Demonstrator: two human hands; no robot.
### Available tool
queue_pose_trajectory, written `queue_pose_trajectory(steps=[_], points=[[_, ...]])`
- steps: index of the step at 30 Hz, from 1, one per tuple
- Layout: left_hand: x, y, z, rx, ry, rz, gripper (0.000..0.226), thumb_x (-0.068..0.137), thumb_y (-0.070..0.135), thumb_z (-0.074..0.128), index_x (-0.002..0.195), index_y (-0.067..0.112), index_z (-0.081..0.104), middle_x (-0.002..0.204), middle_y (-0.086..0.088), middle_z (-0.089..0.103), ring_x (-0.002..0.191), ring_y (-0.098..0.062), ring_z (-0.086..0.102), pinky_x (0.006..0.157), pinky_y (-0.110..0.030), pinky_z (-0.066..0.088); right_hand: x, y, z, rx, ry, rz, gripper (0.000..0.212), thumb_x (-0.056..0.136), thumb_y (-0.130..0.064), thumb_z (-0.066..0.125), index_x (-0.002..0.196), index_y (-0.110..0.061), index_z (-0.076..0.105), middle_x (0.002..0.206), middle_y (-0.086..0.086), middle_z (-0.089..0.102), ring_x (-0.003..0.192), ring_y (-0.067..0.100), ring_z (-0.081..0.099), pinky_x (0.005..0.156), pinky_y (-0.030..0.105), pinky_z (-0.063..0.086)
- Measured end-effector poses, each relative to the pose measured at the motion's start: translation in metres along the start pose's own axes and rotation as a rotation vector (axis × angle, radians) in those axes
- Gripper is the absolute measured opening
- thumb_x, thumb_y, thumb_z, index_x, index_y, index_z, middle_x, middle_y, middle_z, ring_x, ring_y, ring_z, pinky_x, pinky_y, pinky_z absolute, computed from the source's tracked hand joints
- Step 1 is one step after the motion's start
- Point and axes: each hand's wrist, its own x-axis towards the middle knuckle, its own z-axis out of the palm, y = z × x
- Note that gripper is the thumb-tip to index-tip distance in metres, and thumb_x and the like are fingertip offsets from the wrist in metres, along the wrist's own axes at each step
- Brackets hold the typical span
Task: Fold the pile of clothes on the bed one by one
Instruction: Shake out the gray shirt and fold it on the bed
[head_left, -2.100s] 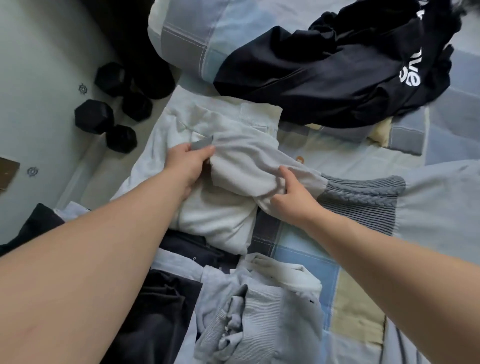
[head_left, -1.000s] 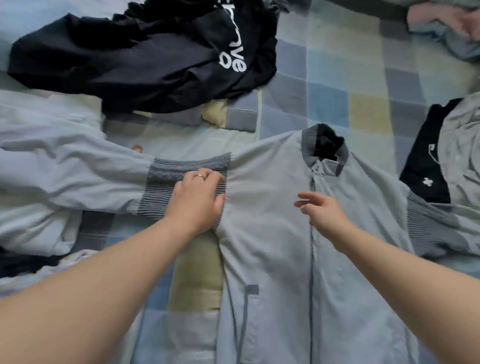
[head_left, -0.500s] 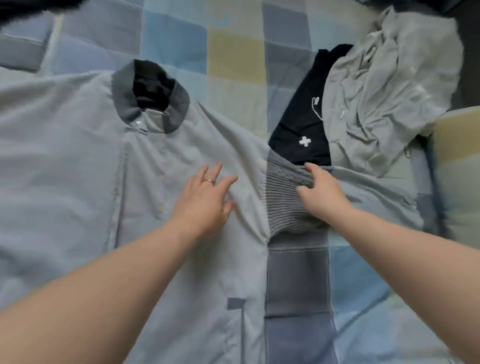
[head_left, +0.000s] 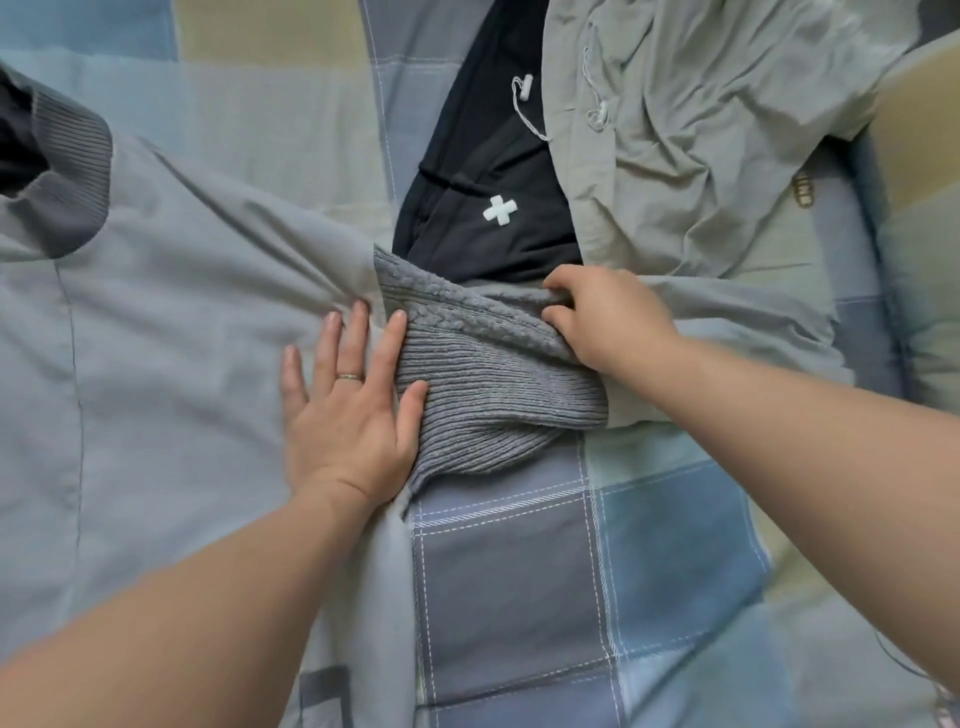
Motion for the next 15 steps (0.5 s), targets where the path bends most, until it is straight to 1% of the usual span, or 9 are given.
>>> queue_pose_trajectory(steps=[2, 4, 6, 7, 9, 10, 13, 14, 15], points=[[0.0, 0.0, 0.0, 0.0, 0.004, -0.001, 0.067, 0.097, 0.057, 0.025, 0.159, 0.035, 0.017, 0.168, -0.001, 0.017, 0.155, -0.023, 0.01, 0.123, -0.054, 0.004, 0.001, 0.001, -0.001, -0.057, 0.046, -0.045, 0.021, 0.097, -0.036, 0.059, 0.114, -0.03, 0.068, 0.117, 0.006, 0.063, 0.115, 0.034, 0.055, 0.084, 0.039, 0.044], [0.0, 0.0, 0.0, -0.006, 0.009, 0.0, 0.068, 0.097, 0.057, 0.024, 0.159, 0.035, 0.015, 0.168, -0.001, 0.016, 0.156, -0.022, 0.009, 0.124, -0.053, 0.003, 0.004, 0.005, -0.01, -0.063, 0.188, -0.093, 0.016, 0.095, -0.034, 0.062, 0.104, -0.024, 0.071, 0.106, 0.006, 0.055, 0.11, 0.035, 0.051, 0.083, 0.04, 0.041], [0.001, -0.001, 0.0, -0.017, 0.02, 0.005, 0.069, 0.097, 0.057, 0.024, 0.16, 0.033, 0.012, 0.169, 0.001, 0.014, 0.156, -0.021, 0.008, 0.124, -0.053, 0.003, 0.011, 0.018, -0.027, -0.028, 0.357, 0.034, 0.015, 0.093, -0.03, 0.062, 0.1, -0.02, 0.07, 0.107, 0.008, 0.052, 0.11, 0.036, 0.048, 0.086, 0.042, 0.039], [0.001, -0.001, 0.0, -0.018, 0.028, 0.007, 0.07, 0.097, 0.057, 0.024, 0.161, 0.031, 0.011, 0.169, 0.001, 0.013, 0.156, -0.02, 0.009, 0.124, -0.052, 0.002, 0.015, 0.024, -0.033, -0.025, 0.37, 0.115, 0.015, 0.093, -0.029, 0.061, 0.1, -0.02, 0.069, 0.113, 0.009, 0.053, 0.113, 0.035, 0.047, 0.089, 0.042, 0.038], [0.001, -0.002, 0.001, -0.016, 0.037, 0.007, 0.072, 0.098, 0.058, 0.022, 0.162, 0.027, 0.009, 0.169, 0.002, 0.011, 0.156, -0.019, 0.008, 0.124, -0.052, 0.002, 0.018, 0.029, -0.034, -0.051, 0.262, 0.192, 0.016, 0.094, -0.029, 0.06, 0.105, -0.022, 0.069, 0.124, 0.008, 0.053, 0.121, 0.034, 0.044, 0.097, 0.043, 0.035], [0.001, -0.002, 0.002, -0.016, 0.04, 0.006, 0.074, 0.098, 0.058, 0.021, 0.162, 0.024, 0.009, 0.169, 0.002, 0.011, 0.156, -0.018, 0.008, 0.124, -0.051, 0.001, 0.017, 0.024, -0.03, -0.046, 0.21, 0.156, 0.018, 0.094, -0.029, 0.06, 0.109, -0.025, 0.068, 0.127, 0.006, 0.053, 0.124, 0.033, 0.043, 0.101, 0.042, 0.033], [0.002, -0.002, 0.003, -0.012, 0.053, -0.004, 0.075, 0.098, 0.057, 0.022, 0.162, 0.02, 0.014, 0.169, 0.0, 0.014, 0.156, -0.019, 0.01, 0.125, -0.051, 0.002, 0.013, -0.009, -0.015, -0.01, 0.156, -0.125, 0.032, 0.093, -0.041, 0.061, 0.124, -0.035, 0.062, 0.133, -0.004, 0.052, 0.13, 0.023, 0.042, 0.109, 0.043, 0.023], [0.002, -0.002, 0.003, -0.011, 0.056, -0.003, 0.075, 0.097, 0.057, 0.023, 0.162, 0.02, 0.016, 0.168, 0.0, 0.016, 0.155, -0.019, 0.011, 0.124, -0.051, 0.002, 0.014, -0.021, -0.01, -0.035, 0.133, -0.19, 0.035, 0.093, -0.046, 0.06, 0.127, -0.037, 0.059, 0.133, -0.006, 0.053, 0.13, 0.021, 0.043, 0.111, 0.044, 0.021], [0.002, -0.002, 0.003, -0.012, 0.061, -0.002, 0.075, 0.097, 0.057, 0.024, 0.161, 0.019, 0.018, 0.168, 0.0, 0.018, 0.155, -0.02, 0.013, 0.124, -0.05, 0.002, 0.016, -0.032, -0.006, -0.056, 0.105, -0.205, 0.036, 0.094, -0.049, 0.058, 0.128, -0.038, 0.058, 0.132, -0.006, 0.053, 0.129, 0.022, 0.045, 0.111, 0.045, 0.021]])
